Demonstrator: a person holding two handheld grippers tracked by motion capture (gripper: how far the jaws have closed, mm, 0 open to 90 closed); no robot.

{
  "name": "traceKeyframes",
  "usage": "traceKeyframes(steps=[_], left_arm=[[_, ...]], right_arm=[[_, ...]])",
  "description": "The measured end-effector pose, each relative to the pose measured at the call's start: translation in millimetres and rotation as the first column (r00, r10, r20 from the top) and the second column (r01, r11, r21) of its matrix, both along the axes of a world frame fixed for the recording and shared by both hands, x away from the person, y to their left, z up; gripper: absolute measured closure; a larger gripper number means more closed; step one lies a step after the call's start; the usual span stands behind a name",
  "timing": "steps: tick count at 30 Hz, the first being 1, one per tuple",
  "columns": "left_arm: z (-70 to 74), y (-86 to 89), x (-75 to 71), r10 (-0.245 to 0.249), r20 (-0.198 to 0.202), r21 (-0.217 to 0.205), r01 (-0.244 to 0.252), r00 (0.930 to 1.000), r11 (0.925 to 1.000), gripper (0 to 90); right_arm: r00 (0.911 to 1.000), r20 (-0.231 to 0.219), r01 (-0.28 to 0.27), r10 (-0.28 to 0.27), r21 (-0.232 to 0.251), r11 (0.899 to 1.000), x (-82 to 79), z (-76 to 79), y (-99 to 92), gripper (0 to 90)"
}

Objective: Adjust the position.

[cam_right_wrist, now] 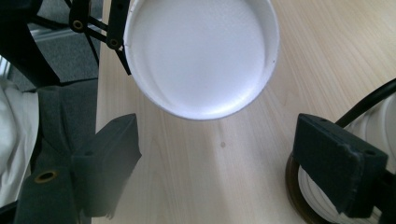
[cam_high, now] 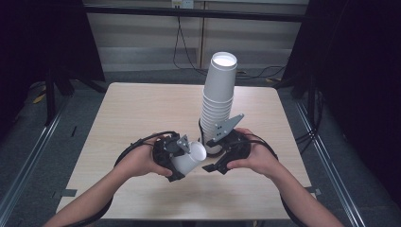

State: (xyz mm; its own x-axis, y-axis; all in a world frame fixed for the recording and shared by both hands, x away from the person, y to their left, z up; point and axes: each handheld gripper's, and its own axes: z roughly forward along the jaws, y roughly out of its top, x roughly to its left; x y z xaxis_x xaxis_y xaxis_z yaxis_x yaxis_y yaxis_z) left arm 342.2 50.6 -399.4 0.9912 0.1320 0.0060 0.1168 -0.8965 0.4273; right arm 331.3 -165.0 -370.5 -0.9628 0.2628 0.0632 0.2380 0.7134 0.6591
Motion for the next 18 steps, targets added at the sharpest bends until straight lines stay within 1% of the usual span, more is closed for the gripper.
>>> traceKeyframes(steps=[2, 3, 4, 6, 7, 8, 9, 10, 12, 16, 18], left_arm=[[-0.7, -1.7, -0.4, -0.002, -0.004, 0.004, 0.002, 1.0, 1.0, 12.3], [-0.5, -2.4, -0.2, -0.009, -0.005, 0.01, 0.009, 0.9999, 0.9999, 12.3], [-0.8, -3.2, -0.4, -0.01, -0.006, 0.009, 0.01, 0.9999, 0.9999, 12.4], [-0.7, -3.5, -0.5, -0.012, -0.006, 0.01, 0.012, 0.9999, 0.9999, 12.4], [-1.3, -4.9, -1.1, -0.007, -0.01, 0.005, 0.008, 0.9999, 1.0, 12.3], [-1.1, -5.4, -0.8, -0.016, -0.003, 0.009, 0.016, 0.9999, 0.9998, 12.4], [-1.6, -6.0, -1.3, -0.011, -0.009, 0.003, 0.011, 0.9999, 0.9999, 12.3], [-1.6, -6.7, -1.3, -0.022, -0.012, 0.01, 0.022, 0.9997, 0.9997, 12.4], [-3.0, -8.4, -2.6, -0.019, -0.015, 0.006, 0.019, 0.9997, 0.9998, 12.3], [-3.9, -11.5, -3.0, -0.028, -0.017, 0.01, 0.028, 0.9995, 0.9996, 12.3], [-3.9, -12.6, -2.7, -0.025, -0.019, 0.007, 0.025, 0.9995, 0.9997, 12.3]], right_arm=[[0.9999, 0.0, -0.012, 0.012, -0.016, 1.0, 0.2, 1.6, 2.5, 14.5], [0.9998, 0.007, -0.017, 0.017, -0.02, 1.0, 0.3, 2.2, 3.6, 14.5], [0.9999, 0.0, -0.016, 0.016, -0.026, 1.0, -0.3, 3.3, 4.6, 14.5], [0.9996, 0.003, -0.028, 0.028, -0.033, 0.999, 0.3, 4.4, 6.9, 14.8], [0.9996, -0.005, -0.029, 0.028, -0.04, 0.999, 0.3, 5.3, 8.2, 14.9], [0.9995, -0.004, -0.032, 0.032, -0.041, 0.999, 0.6, 5.5, 9.0, 15.1], [0.9993, -0.003, -0.039, 0.039, -0.041, 0.998, 1.1, 5.8, 10.1, 15.3], [0.9992, -0.003, -0.04, 0.04, -0.045, 0.998, 1.1, 6.1, 11.0, 15.3], [0.9987, -0.001, -0.05, 0.05, -0.048, 0.998, 2.0, 6.1, 13.2, 15.3], [0.9986, -0.011, -0.052, 0.051, -0.058, 0.997, 2.4, 6.1, 16.6, 16.0], [0.9977, -0.009, -0.067, 0.067, -0.062, 0.996, 2.8, 6.2, 18.9, 18.8]])
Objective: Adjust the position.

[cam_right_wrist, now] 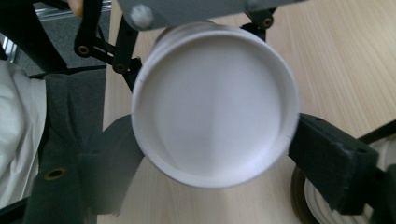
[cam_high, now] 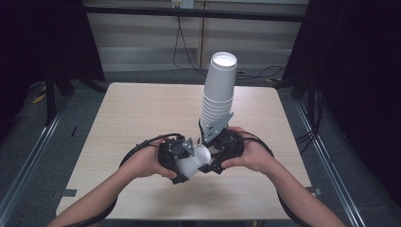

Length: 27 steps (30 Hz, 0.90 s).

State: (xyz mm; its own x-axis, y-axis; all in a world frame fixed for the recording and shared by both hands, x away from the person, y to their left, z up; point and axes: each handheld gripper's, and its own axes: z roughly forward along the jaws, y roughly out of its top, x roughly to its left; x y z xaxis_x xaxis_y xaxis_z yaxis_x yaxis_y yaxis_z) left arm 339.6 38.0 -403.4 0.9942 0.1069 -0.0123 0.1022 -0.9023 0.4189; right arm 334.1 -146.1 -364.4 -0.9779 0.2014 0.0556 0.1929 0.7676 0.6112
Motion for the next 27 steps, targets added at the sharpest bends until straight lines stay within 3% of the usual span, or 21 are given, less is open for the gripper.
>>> traceKeyframes(steps=[27], left_arm=[[1.1, -8.4, -0.2, -0.024, -0.014, -0.027, 0.023, 0.9996, 0.9993, 12.3]], right_arm=[[0.9993, -0.022, -0.03, 0.03, 0.013, 0.999, 0.9, -5.4, 14.1, 20.5]])
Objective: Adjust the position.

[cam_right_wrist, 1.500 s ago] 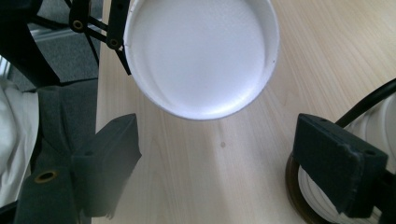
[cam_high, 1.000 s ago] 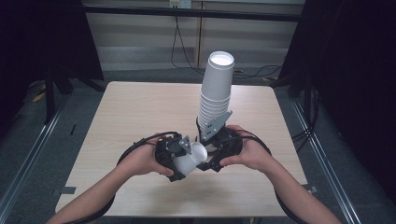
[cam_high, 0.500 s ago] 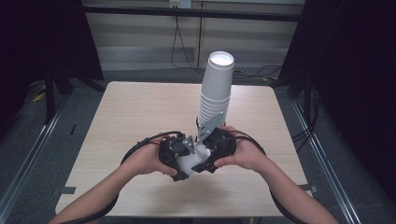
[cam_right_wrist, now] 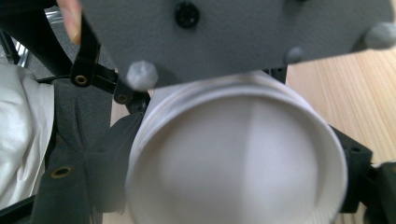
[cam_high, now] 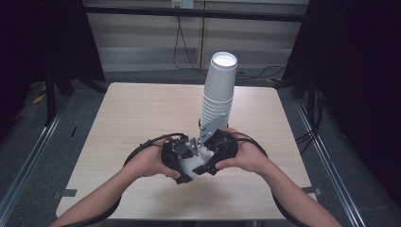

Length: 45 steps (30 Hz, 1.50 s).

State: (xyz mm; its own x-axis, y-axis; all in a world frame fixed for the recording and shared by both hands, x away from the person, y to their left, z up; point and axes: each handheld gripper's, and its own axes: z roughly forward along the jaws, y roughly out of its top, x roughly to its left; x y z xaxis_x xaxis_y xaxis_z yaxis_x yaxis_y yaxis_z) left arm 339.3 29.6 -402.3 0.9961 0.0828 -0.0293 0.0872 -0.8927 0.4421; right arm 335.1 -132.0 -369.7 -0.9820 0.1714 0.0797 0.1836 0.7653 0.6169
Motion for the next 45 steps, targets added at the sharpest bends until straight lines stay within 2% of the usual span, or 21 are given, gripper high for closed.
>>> traceKeyframes(steps=[1, 2, 6, 11, 16, 17, 22, 24, 32, 35, 42, 44, 45], left_arm=[[0.0, 0.0, 0.0, 0.0, 0.0, 0.0, 0.0, 1.0, 1.0, 12.4], [0.1, 0.2, 0.8, 0.003, 0.026, 0.001, -0.003, 0.9996, 1.0, 12.5], [0.6, 1.8, 0.2, 0.002, -0.002, -0.013, -0.002, 1.0, 0.9999, 13.2], [-0.6, 1.6, 0.0, 0.002, -0.004, -0.017, -0.002, 1.0, 0.9999, 12.3], [-1.6, 4.2, 1.7, -0.014, 0.01, -0.045, 0.014, 0.9999, 0.9989, 10.5], [-1.1, 5.1, 2.3, -0.019, 0.024, -0.045, 0.02, 0.9995, 0.9988, 10.4], [-0.9, 8.1, 2.1, -0.016, 0.015, -0.066, 0.017, 0.9998, 0.9977, 9.7], [0.0, 9.0, 2.0, -0.026, 0.028, -0.065, 0.028, 0.9993, 0.9975, 9.5], [1.2, 12.4, 2.2, -0.017, 0.038, -0.095, 0.02, 0.9991, 0.9953, 8.9], [1.3, 12.6, 1.3, -0.004, 0.032, -0.114, 0.007, 0.9995, 0.9934, 8.7], [1.5, 14.6, 2.5, -0.004, 0.025, -0.128, 0.007, 0.9997, 0.9917, 8.7], [1.6, 16.4, 3.3, -0.001, 0.036, -0.137, 0.006, 0.9993, 0.9905, 8.2], [2.1, 17.4, 3.8, -0.005, 0.027, -0.141, 0.008, 0.9996, 0.9899, 8.0]], right_arm=[[1.0, 0.0, 0.0, 0.0, 0.0, 1.0, 0.0, 0.0, 0.0, 20.5], [0.9999, 0.012, 0.004, -0.004, -0.006, 1.0, -0.7, -0.4, 1.5, 20.8], [0.9999, 0.008, 0.01, -0.01, 0.014, 1.0, -1.4, 0.0, 0.1, 22.1], [0.9998, 0.01, 0.014, -0.014, 0.018, 1.0, -2.5, -0.7, -0.4, 22.6], [0.9995, 0.016, 0.028, -0.028, 0.018, 0.999, -3.0, -0.4, -2.1, 22.5], [0.9994, 0.014, 0.032, -0.032, 0.022, 0.999, -3.0, -0.6, -2.4, 22.5], [0.9991, 0.004, 0.043, -0.043, 0.034, 0.999, -2.4, -1.4, -4.2, 22.5], [0.9989, 0.0, 0.046, -0.046, 0.041, 0.998, -2.6, -1.8, -4.8, 22.4], [0.9986, 0.001, 0.053, -0.053, 0.053, 0.997, -2.8, -1.6, -6.0, 22.4], [0.9982, -0.001, 0.06, -0.06, 0.054, 0.997, -3.3, -2.0, -5.9, 22.5], [0.9981, 0.003, 0.062, -0.062, 0.055, 0.997, -3.7, -1.3, -5.6, 22.6], [0.9977, 0.009, 0.067, -0.068, 0.057, 0.996, -4.1, -0.6, -6.1, 22.5], [0.9975, 0.015, 0.068, -0.069, 0.061, 0.996, -4.2, -0.1, -6.5, 22.5]])
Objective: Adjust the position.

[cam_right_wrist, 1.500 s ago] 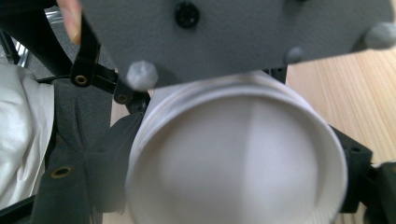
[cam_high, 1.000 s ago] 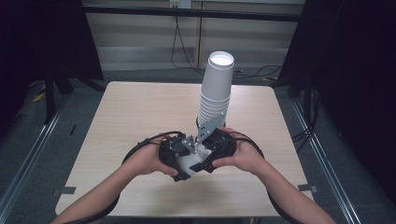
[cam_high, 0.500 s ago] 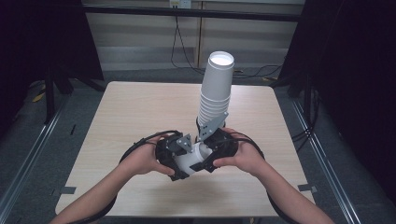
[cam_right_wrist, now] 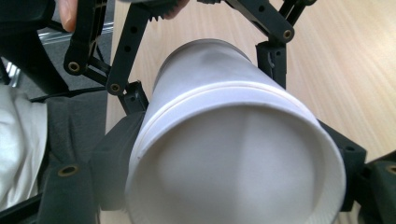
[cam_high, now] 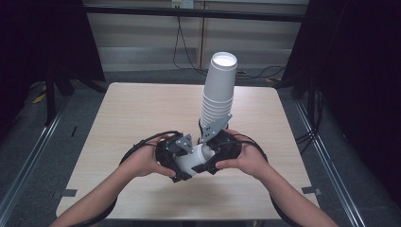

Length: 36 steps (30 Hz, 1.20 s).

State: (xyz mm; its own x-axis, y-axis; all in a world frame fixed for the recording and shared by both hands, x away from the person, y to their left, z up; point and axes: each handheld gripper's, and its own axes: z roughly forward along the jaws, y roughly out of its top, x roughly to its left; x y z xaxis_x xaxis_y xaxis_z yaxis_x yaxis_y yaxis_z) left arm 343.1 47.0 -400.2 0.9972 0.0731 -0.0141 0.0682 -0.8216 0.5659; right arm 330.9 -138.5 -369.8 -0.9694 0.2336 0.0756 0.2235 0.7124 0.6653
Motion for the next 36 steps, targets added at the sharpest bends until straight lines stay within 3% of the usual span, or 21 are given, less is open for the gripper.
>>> traceKeyframes(steps=[8, 20, 29, 35, 36], left_arm=[[2.5, 0.9, -0.5, 0.003, 0.006, -0.022, -0.003, 1.0, 0.9998, 6.2], [11.4, -1.2, -1.0, -0.009, 0.029, -0.047, 0.01, 0.9995, 0.9988, 6.4], [23.2, 11.9, 3.4, 0.033, 0.004, -0.103, -0.033, 0.9994, 0.9942, 6.7], [19.6, 21.4, 5.0, 0.042, -0.016, -0.095, -0.044, 0.999, 0.9945, 6.7], [16.7, 23.0, 4.3, 0.059, -0.005, -0.107, -0.059, 0.9982, 0.9925, 6.7]], right_arm=[[0.9999, -0.011, 0.001, -0.001, 0.021, 1.0, 0.1, 2.4, -2.0, 22.4], [0.9998, -0.019, -0.005, 0.005, 0.013, 1.0, 2.0, -1.2, -0.1, 22.2], [0.9996, -0.027, 0.002, -0.002, -0.015, 1.0, 3.2, -11.2, -7.4, 22.1], [0.9994, -0.029, 0.016, -0.017, -0.016, 1.0, 3.8, -11.1, -13.6, 22.0], [0.9992, -0.033, 0.023, -0.024, -0.013, 1.0, 3.6, -10.1, -15.1, 22.0]])
